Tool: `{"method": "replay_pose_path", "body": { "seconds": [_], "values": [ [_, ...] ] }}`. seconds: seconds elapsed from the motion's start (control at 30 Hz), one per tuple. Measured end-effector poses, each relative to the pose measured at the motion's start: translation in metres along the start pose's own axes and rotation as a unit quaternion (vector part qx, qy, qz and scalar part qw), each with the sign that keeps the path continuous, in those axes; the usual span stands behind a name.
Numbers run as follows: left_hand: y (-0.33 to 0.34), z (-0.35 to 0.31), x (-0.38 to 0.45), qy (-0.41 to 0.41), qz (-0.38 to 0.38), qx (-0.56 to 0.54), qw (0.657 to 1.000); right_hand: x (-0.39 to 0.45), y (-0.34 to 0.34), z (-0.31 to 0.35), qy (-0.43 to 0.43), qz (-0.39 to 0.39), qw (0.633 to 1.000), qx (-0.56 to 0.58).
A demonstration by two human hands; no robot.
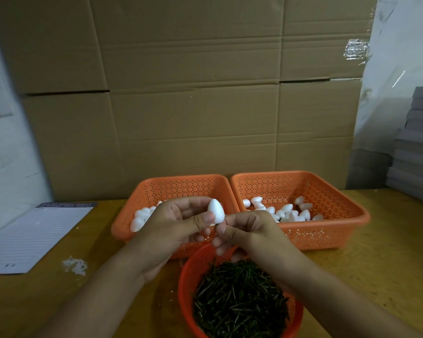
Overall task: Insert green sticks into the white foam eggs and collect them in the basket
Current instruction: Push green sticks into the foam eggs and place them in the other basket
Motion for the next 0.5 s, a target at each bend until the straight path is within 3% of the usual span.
{"method": "replay_pose_path", "body": {
  "seconds": [0.5],
  "values": [
    [0.0004,0.0015,0.0000,-0.015,0.051,-0.048,0.997,-0.0018,0.0051,0.0009,0.018,0.034,0.998,0.047]
  ]
}}
Point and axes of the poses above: each hand's wrist, its own x-axis towards the middle knuckle, its own y-axis out of the palm, z = x × y, the point moved 4 cm from there along x, towards the middle knuckle, and after that the axes turned 10 degrees about x, right-handed, at the moved point
